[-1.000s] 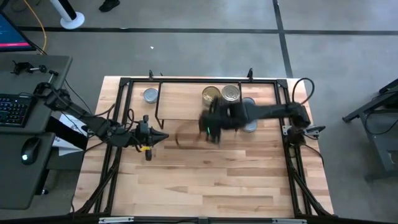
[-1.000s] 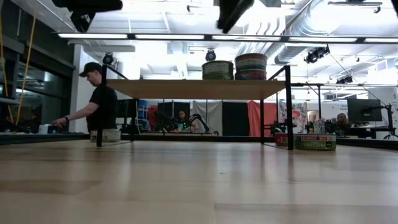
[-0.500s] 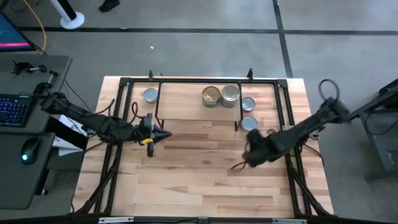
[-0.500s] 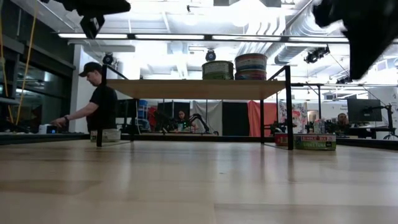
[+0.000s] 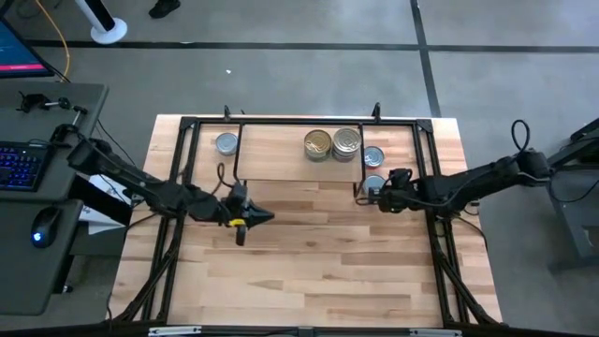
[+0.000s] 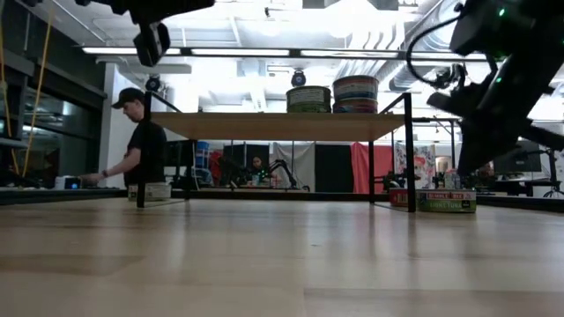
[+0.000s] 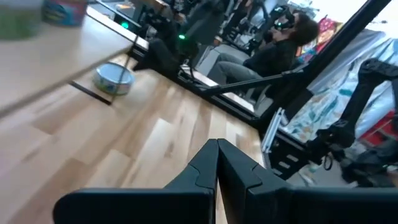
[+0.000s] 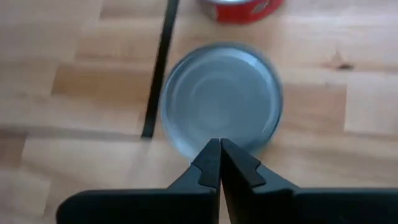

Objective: Stack canned seafood by type on shelf
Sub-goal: Put the right green white tuna can on the shelf

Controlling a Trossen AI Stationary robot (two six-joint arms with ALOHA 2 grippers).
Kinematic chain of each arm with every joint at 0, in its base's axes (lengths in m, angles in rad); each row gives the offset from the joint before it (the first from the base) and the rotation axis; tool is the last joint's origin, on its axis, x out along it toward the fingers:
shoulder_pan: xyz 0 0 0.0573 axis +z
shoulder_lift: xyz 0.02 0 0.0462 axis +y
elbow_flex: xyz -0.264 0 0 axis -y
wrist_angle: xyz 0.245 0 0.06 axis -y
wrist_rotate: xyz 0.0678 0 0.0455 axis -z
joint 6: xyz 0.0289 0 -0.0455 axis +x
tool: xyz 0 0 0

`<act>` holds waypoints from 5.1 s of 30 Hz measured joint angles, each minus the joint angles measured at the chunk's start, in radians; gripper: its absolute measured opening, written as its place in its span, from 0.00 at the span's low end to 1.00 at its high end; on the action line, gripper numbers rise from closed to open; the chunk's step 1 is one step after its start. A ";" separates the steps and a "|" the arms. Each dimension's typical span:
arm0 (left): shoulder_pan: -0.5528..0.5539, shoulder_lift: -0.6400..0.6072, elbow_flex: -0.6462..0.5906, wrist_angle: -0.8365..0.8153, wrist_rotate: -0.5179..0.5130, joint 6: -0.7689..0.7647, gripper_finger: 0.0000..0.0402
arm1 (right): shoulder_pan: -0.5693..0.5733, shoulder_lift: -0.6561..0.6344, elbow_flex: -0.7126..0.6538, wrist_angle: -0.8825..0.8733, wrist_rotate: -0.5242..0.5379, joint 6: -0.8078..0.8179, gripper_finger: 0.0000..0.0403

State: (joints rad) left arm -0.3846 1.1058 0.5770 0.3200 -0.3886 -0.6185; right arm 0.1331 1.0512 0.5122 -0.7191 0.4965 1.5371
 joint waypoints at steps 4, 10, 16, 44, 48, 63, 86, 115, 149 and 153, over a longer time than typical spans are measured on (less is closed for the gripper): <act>-0.003 0.085 0.000 0.115 0.007 -0.008 0.00 | -0.050 0.002 -0.053 0.095 0.025 -0.028 0.00; 0.020 0.136 0.000 0.206 0.058 -0.008 0.00 | -0.040 0.002 -0.096 0.180 -0.126 -0.148 0.00; 0.059 0.144 0.038 0.178 0.097 0.051 0.00 | 0.162 0.003 -0.075 0.209 -0.264 -0.140 0.00; 0.078 0.392 0.196 -0.291 0.278 0.320 0.00 | 0.221 0.746 0.722 0.261 -0.364 -0.779 0.00; 0.011 0.324 0.109 -0.318 0.286 0.195 0.00 | 0.219 0.729 0.738 0.149 -0.291 -0.762 0.00; -0.330 -0.009 0.086 -0.577 0.073 -0.150 0.03 | 0.144 0.720 0.690 0.126 -0.242 -0.752 0.00; -0.370 0.004 0.087 -0.943 0.273 -0.231 0.63 | 0.116 0.720 0.690 0.124 -0.253 -0.816 0.00; 0.238 0.003 0.472 -0.774 0.011 0.352 0.30 | 0.162 0.400 0.733 0.022 -0.070 -0.621 0.00; 0.732 0.188 0.417 -0.666 0.458 0.193 0.48 | -0.183 0.738 0.886 0.565 -0.043 -0.863 0.00; 0.733 0.185 0.418 -0.662 0.458 0.221 0.49 | -0.188 0.737 0.887 0.551 -0.031 -0.865 0.00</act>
State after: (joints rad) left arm 0.3480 1.2913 0.9947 -0.3421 0.0690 -0.3973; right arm -0.0553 1.7885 1.3994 -0.1682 0.4654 0.6720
